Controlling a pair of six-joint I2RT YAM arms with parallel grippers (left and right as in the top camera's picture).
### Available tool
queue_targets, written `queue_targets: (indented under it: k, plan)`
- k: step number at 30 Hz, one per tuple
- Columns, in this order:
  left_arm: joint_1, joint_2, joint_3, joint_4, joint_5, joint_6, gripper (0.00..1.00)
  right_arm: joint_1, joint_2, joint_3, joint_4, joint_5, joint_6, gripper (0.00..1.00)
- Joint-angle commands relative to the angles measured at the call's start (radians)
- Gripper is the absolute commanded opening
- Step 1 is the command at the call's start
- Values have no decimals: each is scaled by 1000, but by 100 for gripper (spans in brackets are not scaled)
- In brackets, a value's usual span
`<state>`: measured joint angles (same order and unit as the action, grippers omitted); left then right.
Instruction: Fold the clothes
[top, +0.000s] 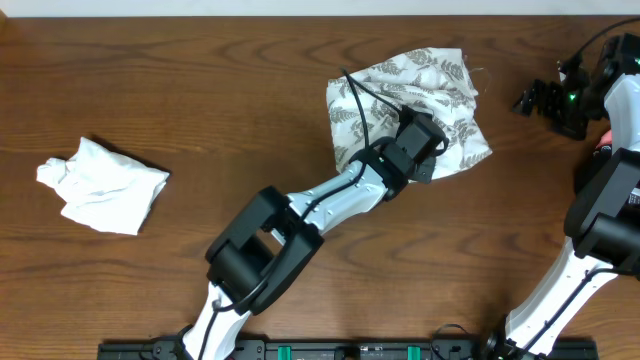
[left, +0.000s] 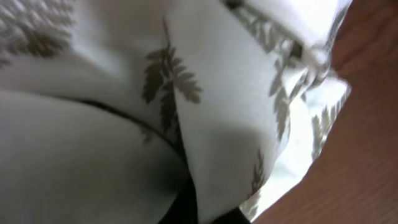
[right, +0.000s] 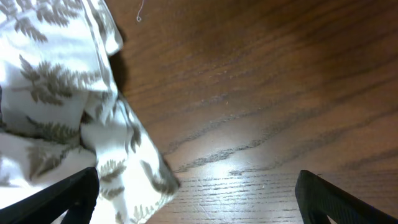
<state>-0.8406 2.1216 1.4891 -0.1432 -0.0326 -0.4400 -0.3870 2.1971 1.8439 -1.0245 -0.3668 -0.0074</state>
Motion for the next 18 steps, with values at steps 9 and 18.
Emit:
queue_targets:
  k: [9, 18]
  plan:
    - [40, -305, 139, -438, -212, 141, 6, 83, 2, 6, -3, -36, -48, 99]
    - [76, -328, 136, -546, -139, 121, 6, 206, 2, 6, 7, -13, -71, 99]
